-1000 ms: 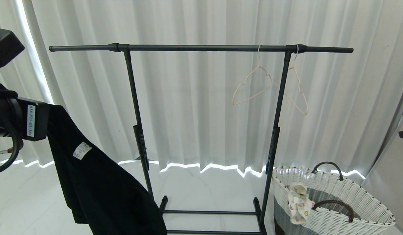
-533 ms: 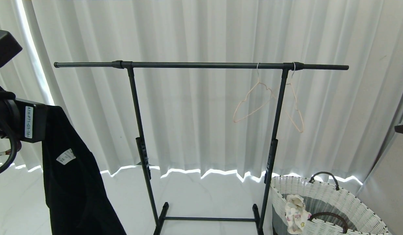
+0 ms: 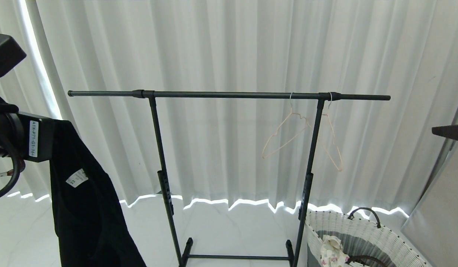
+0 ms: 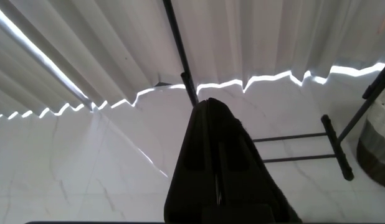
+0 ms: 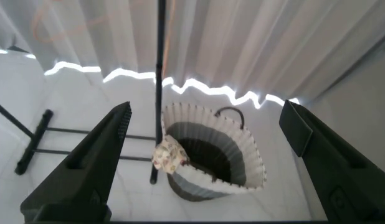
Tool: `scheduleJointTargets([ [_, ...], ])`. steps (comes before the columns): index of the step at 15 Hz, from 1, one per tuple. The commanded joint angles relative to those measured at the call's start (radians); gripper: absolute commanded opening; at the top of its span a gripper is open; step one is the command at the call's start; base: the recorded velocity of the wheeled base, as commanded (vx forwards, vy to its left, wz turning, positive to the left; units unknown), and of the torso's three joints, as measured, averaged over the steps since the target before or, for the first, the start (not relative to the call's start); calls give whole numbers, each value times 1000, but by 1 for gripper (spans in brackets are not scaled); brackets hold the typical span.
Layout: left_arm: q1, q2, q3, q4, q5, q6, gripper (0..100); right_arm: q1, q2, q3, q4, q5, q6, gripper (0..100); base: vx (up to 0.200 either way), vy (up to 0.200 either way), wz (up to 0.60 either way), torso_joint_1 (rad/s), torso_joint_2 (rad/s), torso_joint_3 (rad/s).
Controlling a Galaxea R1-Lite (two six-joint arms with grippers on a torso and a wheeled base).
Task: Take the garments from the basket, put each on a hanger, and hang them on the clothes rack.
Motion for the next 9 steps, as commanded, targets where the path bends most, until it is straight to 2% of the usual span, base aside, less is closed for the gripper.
scheduleJointTargets([
  [1, -3, 2, 0, 0, 0, 0, 0, 2, 8, 50, -32, 9, -3, 100, 200, 200, 0, 246, -535, -290],
  [4, -21, 2, 0, 0, 0, 2, 0, 2, 13, 67, -35, 27, -3, 100, 200, 200, 0, 146, -308, -163],
  [8, -46, 2, 0, 0, 2, 2, 0, 3, 37, 69, -37, 64, -1, 100, 200, 200, 0, 28, -41, -24],
  [9, -49, 3, 0, 0, 2, 3, 0, 2, 57, 69, -43, 64, -4, 100, 200, 0, 0, 22, -2, -2],
])
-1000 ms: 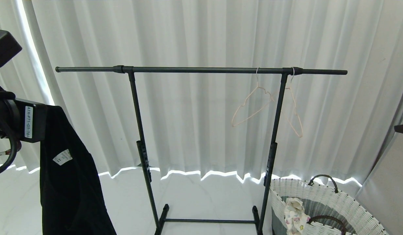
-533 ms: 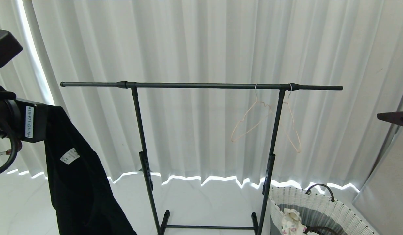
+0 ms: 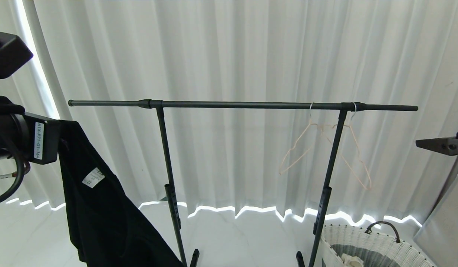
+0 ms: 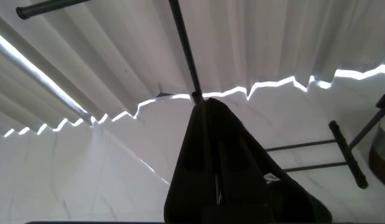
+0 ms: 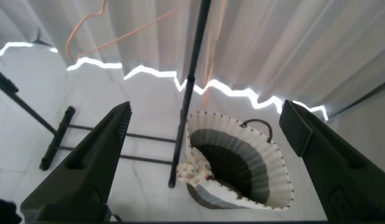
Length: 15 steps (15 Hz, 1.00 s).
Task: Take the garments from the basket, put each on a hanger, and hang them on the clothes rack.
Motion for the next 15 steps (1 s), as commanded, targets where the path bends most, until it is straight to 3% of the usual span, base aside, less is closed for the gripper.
scheduleJointTargets([
  [1, -7, 3, 1, 0, 1, 0, 0, -2, 36, 0, -19, -1, -2, 100, 200, 0, 0, -2, -2, -2],
  [10, -24, 0, 1, -1, 6, 0, 0, -2, 39, 1, -30, -4, -5, 100, 0, 0, 0, 0, 0, 0],
  [15, -39, -2, -2, -1, 4, 3, 0, -3, 23, 36, -30, -5, -6, 100, 0, -200, 0, -1, 0, 5],
])
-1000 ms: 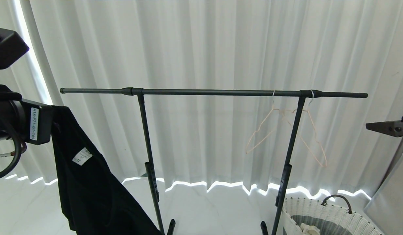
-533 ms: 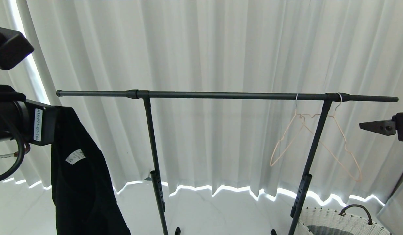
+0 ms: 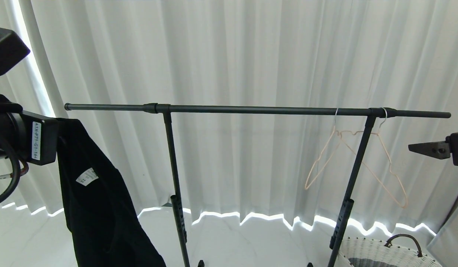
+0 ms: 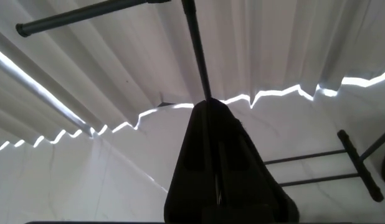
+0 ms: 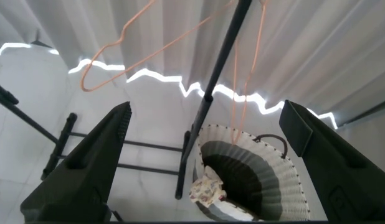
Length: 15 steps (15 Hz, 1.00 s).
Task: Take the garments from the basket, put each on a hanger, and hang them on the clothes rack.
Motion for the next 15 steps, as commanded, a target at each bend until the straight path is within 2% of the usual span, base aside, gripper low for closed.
scheduleJointTargets([
  [1, -3, 3, -1, 0, 1, 0, 0, -1, -7, 10, 0, 0, -1, 100, 0, -200, 0, 2, -2, 2],
  [5, -3, 2, -1, 0, 1, 0, 0, -7, -5, 13, -2, 0, -1, 100, 0, -200, 0, 2, -2, 2],
  [11, -1, 6, 9, -35, -2, -3, 0, -4, 1, 24, -3, 3, -11, 100, 0, 0, 0, 0, 0, 0],
  [15, -1, 9, 9, -35, -2, -2, 0, -4, -5, 99, -80, 3, -19, 100, 200, 0, 0, 2, 5, 2],
])
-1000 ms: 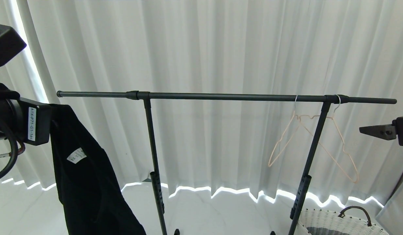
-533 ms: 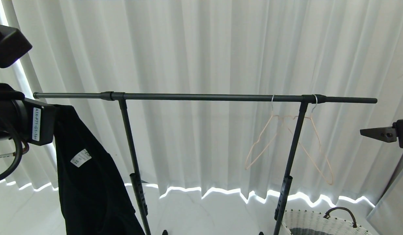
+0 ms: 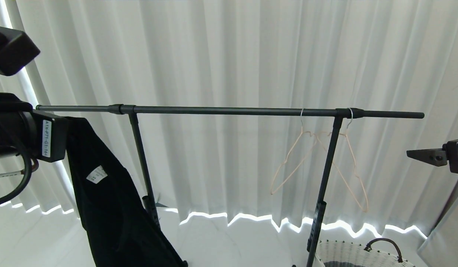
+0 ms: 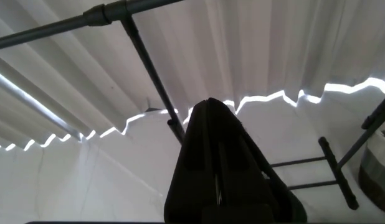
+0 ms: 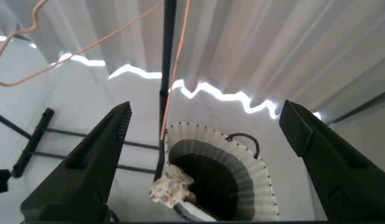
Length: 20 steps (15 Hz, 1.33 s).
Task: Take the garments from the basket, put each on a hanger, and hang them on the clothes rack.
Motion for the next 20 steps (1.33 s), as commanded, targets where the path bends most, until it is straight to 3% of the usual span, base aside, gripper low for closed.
scheduleJointTargets([
  [1, 1, 3, 1, -1, 0, 1, 0, 0, -2, 32, -20, -1, -1, 100, 200, 0, 0, -7, 2, 12],
  [5, 1, 4, 6, -1, 0, 2, 0, 0, 0, 41, -24, -1, -1, 100, 200, 0, 0, 7, 5, 4],
  [8, -1, 3, 6, -1, 0, 2, 0, 0, 6, 101, -40, -1, 0, 100, 0, 0, 0, 0, 0, 0],
  [10, 1, 3, 21, -1, 2, 2, 0, 3, 38, 202, -154, -1, 0, 100, 0, 0, 0, 0, 0, 0],
  [13, 1, 7, 29, -7, 2, 2, 0, 17, 165, 370, -421, -7, 2, 100, 0, 0, 0, 0, 0, 0],
  [17, 5, 3, 32, -17, 3, -1, 0, 17, 290, 363, -491, -10, 9, 100, 0, 0, 0, 0, 0, 0],
  [20, 8, -3, 32, -21, 5, -1, 0, 19, 425, 356, -623, -10, 8, 100, 0, 0, 0, 0, 0, 0],
])
